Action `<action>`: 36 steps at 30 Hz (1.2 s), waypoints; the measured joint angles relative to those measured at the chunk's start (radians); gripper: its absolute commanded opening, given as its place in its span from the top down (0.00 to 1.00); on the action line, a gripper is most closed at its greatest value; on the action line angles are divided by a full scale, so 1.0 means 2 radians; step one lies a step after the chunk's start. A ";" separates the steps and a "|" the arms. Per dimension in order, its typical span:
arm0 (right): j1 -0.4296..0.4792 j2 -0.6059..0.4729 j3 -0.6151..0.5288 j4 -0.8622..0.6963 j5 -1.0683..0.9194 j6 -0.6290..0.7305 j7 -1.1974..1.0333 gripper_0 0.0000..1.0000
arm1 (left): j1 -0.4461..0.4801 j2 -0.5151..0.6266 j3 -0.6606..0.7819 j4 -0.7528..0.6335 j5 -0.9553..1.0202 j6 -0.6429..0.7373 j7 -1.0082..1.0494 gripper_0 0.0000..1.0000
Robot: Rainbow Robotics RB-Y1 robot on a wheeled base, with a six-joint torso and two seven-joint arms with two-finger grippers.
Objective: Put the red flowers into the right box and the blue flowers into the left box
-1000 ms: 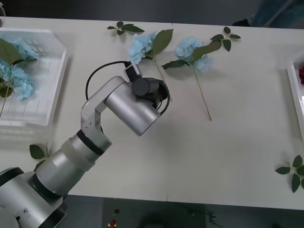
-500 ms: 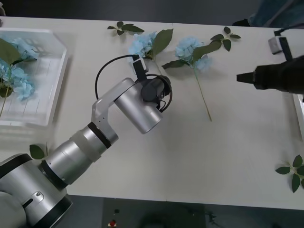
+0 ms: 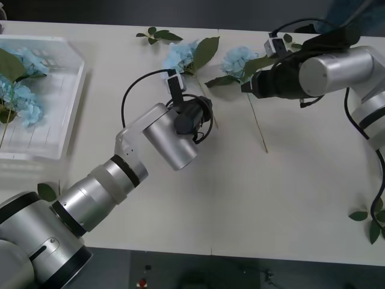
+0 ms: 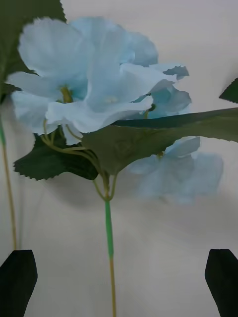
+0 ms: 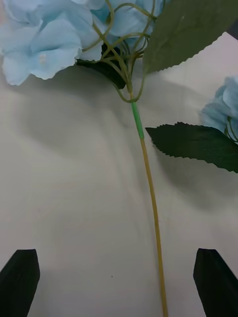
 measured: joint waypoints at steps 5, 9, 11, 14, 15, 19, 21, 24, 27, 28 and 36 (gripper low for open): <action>-0.020 0.035 0.034 0.055 0.058 -0.026 -0.040 0.00 | -0.012 0.000 0.000 0.007 0.043 -0.003 -0.070 0.10; -0.024 0.058 0.039 0.077 0.101 -0.030 -0.062 0.00 | -0.016 0.000 0.000 0.007 0.077 -0.003 -0.097 0.14; -0.024 0.067 0.038 0.089 0.101 -0.033 -0.062 0.00 | -0.016 0.000 0.000 0.007 0.091 -0.003 -0.121 0.16; -0.026 0.079 0.036 0.116 0.102 -0.058 -0.062 0.00 | -0.016 0.000 0.000 0.007 0.101 -0.003 -0.153 0.17; -0.028 0.083 0.036 0.127 0.104 -0.066 -0.063 0.00 | -0.016 0.000 0.000 0.008 0.102 -0.003 -0.158 0.17; -0.038 0.096 0.036 0.164 0.109 -0.097 -0.063 0.00 | -0.017 -0.003 0.000 0.017 0.102 -0.003 -0.172 0.18; -0.041 0.100 0.036 0.174 0.109 -0.113 -0.064 0.23 | -0.021 -0.007 0.000 0.030 0.102 -0.007 -0.178 0.17; -0.042 0.100 0.036 0.175 0.106 -0.122 -0.082 1.00 | -0.026 -0.012 0.000 0.046 0.102 -0.030 -0.183 0.18; -0.042 0.100 0.036 0.175 0.100 -0.135 -0.095 1.00 | -0.027 -0.012 0.000 0.053 0.102 -0.041 -0.183 0.18; -0.042 0.100 0.036 0.175 0.100 -0.139 -0.095 1.00 | -0.027 -0.012 0.000 0.054 0.102 -0.043 -0.183 0.17; -0.042 0.100 0.036 0.175 0.095 -0.143 -0.095 1.00 | -0.027 -0.012 0.000 0.055 0.102 -0.058 -0.184 0.18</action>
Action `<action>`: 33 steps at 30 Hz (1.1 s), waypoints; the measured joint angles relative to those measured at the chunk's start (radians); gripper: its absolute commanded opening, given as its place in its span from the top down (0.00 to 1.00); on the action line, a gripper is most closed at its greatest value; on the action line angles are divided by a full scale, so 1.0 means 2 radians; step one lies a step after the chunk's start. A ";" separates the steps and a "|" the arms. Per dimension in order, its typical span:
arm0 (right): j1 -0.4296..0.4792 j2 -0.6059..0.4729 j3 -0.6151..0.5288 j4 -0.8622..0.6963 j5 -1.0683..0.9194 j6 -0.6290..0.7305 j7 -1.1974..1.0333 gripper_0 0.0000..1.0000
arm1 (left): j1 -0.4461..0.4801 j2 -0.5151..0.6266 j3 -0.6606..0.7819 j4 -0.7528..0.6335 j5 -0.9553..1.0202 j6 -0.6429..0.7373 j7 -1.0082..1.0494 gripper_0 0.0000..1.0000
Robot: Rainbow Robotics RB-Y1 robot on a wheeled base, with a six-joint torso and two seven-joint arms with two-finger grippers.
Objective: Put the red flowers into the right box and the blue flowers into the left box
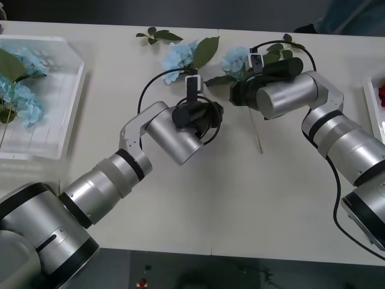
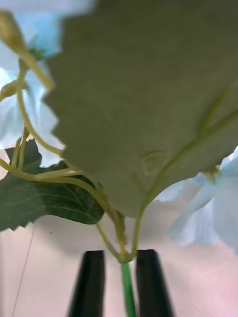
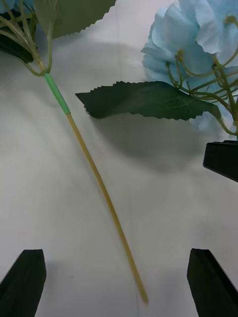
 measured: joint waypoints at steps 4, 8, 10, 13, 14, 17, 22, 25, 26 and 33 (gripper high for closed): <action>0.000 0.000 0.000 0.000 -0.002 -0.001 0.000 1.00 | 0.000 0.005 0.000 -0.008 0.032 0.000 0.000 0.18; 0.000 -0.002 0.000 -0.001 -0.013 -0.001 0.000 1.00 | 0.013 0.038 0.000 -0.064 0.078 0.000 -0.011 0.17; 0.000 -0.012 0.000 -0.009 -0.046 -0.001 0.000 1.00 | 0.028 0.063 0.000 -0.105 0.111 0.002 -0.035 0.18; 0.004 -0.040 0.000 -0.042 -0.086 0.004 0.000 1.00 | 0.050 0.102 0.001 -0.166 0.150 0.030 -0.070 0.18; 0.008 -0.054 0.000 -0.064 -0.097 0.014 0.000 1.00 | 0.058 0.116 0.003 -0.189 0.164 0.046 -0.075 0.17; 0.032 -0.105 -0.001 -0.146 -0.134 0.040 0.000 1.00 | 0.085 0.144 0.025 -0.254 0.204 0.092 -0.081 0.18; 0.096 -0.171 -0.052 -0.277 -0.206 0.095 0.016 1.00 | 0.131 0.156 0.094 -0.329 0.260 0.153 -0.158 0.17; 0.150 -0.183 -0.126 -0.340 -0.282 0.141 0.091 1.00 | 0.158 0.155 0.142 -0.371 0.291 0.206 -0.204 0.17; 0.168 -0.183 -0.153 -0.356 -0.313 0.154 0.130 1.00 | 0.167 0.155 0.157 -0.387 0.299 0.225 -0.212 0.18; 0.251 -0.182 -0.270 -0.423 -0.466 0.227 0.289 1.00 | 0.216 0.124 0.271 -0.471 0.395 0.349 -0.336 0.17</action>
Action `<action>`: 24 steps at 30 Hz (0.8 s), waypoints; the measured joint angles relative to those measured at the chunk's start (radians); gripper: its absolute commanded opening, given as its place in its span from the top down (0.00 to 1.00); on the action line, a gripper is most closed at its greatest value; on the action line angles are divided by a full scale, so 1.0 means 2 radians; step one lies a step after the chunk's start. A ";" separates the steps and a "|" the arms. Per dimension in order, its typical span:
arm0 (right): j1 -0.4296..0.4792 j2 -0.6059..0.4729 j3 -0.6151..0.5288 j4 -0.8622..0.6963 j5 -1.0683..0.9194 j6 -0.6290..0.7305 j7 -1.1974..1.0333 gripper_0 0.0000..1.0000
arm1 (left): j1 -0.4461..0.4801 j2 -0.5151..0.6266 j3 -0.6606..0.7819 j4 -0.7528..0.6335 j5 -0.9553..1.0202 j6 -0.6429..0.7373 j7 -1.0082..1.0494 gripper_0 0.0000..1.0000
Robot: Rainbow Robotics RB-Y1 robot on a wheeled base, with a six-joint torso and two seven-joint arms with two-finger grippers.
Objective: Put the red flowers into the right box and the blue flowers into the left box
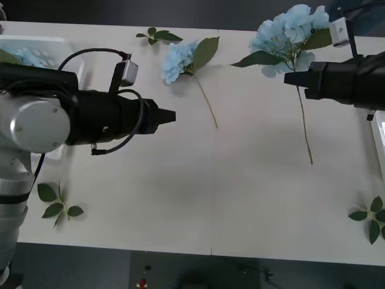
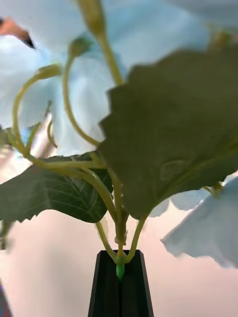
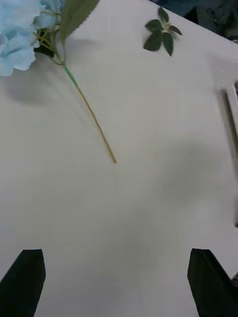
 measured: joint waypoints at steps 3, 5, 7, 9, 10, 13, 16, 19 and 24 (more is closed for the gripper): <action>0.018 0.004 -0.004 -0.028 -0.041 0.000 0.049 1.00 | 0.009 -0.025 0.047 -0.004 0.053 0.037 -0.082 0.17; 0.024 0.018 -0.002 -0.045 -0.053 0.000 0.089 1.00 | 0.011 -0.040 0.070 -0.004 0.076 0.055 -0.131 0.17; 0.026 0.040 -0.001 -0.057 -0.056 0.000 0.110 1.00 | 0.013 -0.048 0.080 -0.004 0.103 0.061 -0.175 0.17; 0.026 0.070 0.001 -0.067 -0.056 0.000 0.115 1.00 | 0.014 -0.050 0.081 -0.004 0.134 0.062 -0.219 0.17; 0.026 0.087 0.001 -0.070 -0.056 0.000 0.115 1.00 | 0.014 -0.050 0.080 -0.004 0.147 0.061 -0.241 0.17; 0.026 0.131 0.001 -0.076 -0.056 0.000 0.123 1.00 | 0.019 -0.050 0.076 -0.004 0.191 0.050 -0.295 0.17; 0.026 0.163 0.002 -0.083 -0.056 -0.001 0.136 1.00 | 0.036 -0.050 0.069 -0.003 0.247 0.018 -0.342 0.17; 0.026 0.179 0.016 -0.089 -0.056 -0.021 0.138 1.00 | 0.054 -0.050 0.059 0.011 0.305 -0.009 -0.379 0.17; 0.026 0.181 0.070 -0.091 -0.061 -0.085 0.138 1.00 | 0.064 -0.066 0.048 0.081 0.385 -0.030 -0.489 0.17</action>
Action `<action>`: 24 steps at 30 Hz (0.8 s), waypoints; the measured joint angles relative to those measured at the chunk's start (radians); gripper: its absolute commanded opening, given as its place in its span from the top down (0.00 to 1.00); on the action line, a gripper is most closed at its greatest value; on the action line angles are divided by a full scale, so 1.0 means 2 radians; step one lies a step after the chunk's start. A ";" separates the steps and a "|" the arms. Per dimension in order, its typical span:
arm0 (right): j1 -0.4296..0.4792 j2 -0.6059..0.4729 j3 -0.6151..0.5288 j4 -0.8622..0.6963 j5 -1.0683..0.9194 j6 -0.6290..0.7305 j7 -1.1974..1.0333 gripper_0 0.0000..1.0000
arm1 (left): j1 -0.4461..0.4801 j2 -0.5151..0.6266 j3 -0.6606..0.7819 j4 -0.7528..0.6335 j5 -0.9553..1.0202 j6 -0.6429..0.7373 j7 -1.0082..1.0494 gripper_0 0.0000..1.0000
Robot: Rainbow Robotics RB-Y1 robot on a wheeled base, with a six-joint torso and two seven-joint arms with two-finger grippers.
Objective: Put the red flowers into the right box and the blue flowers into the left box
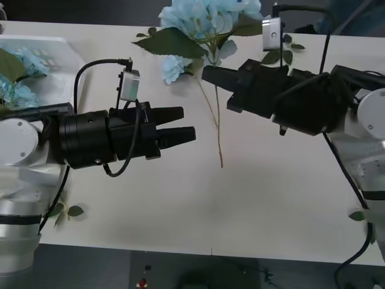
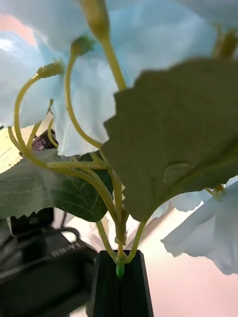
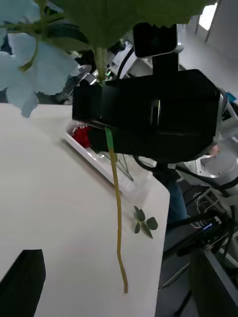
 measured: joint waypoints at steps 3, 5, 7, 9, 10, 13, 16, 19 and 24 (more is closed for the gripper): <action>-0.001 0.000 0.030 0.000 -0.002 -0.029 0.000 1.00 | 0.001 -0.018 0.000 0.046 0.037 -0.001 -0.066 0.17; -0.005 0.000 0.043 0.000 -0.001 -0.034 0.000 1.00 | 0.002 -0.027 0.000 0.073 0.056 -0.001 -0.096 0.17; -0.011 0.000 0.049 0.000 -0.001 -0.034 0.000 1.00 | 0.002 -0.034 -0.001 0.103 0.078 -0.001 -0.124 0.17; -0.016 0.000 0.050 0.000 -0.001 -0.034 0.000 1.00 | 0.002 -0.038 -0.008 0.131 0.104 -0.001 -0.155 0.17; -0.018 0.000 0.050 0.000 -0.001 -0.034 0.000 1.00 | 0.002 -0.038 -0.015 0.144 0.114 -0.002 -0.166 0.17; -0.022 0.000 0.050 0.000 -0.001 -0.034 0.000 1.00 | 0.002 -0.038 -0.040 0.167 0.132 -0.011 -0.170 0.17; -0.022 0.000 0.050 0.000 -0.001 -0.034 0.000 1.00 | 0.002 -0.038 -0.059 0.172 0.138 -0.013 -0.170 0.17; -0.022 0.000 0.050 0.000 -0.001 -0.034 0.000 1.00 | 0.002 -0.040 -0.066 0.172 0.138 -0.013 -0.170 0.17; -0.022 0.000 0.050 0.000 -0.001 -0.034 0.000 1.00 | 0.002 -0.067 -0.065 0.172 0.138 -0.021 -0.170 0.23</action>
